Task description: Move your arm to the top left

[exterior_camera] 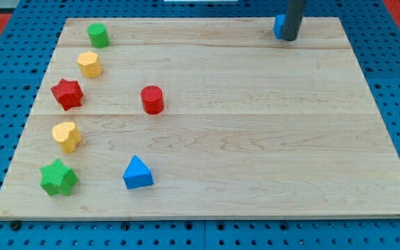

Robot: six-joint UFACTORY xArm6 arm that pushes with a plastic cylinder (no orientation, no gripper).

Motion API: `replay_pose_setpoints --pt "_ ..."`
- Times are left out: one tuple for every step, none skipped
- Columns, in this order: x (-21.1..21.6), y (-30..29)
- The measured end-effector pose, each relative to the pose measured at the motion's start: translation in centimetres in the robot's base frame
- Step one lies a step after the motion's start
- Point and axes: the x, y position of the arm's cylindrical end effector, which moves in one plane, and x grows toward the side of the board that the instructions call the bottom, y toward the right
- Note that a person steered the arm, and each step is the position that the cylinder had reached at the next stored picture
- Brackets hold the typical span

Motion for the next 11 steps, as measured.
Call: replay_pose_setpoints --pt "0.3 -3.8" --pt "0.3 -12.5" --pt "0.3 -20.2" --pt "-3.8 -23.1" --pt "-5.9 -25.0" --pt "-5.8 -28.4" --pt "-6.0 -33.1" --pt "-5.9 -36.4" --pt "-6.0 -42.4" --pt "-6.0 -45.2" --pt "-6.0 -45.2"
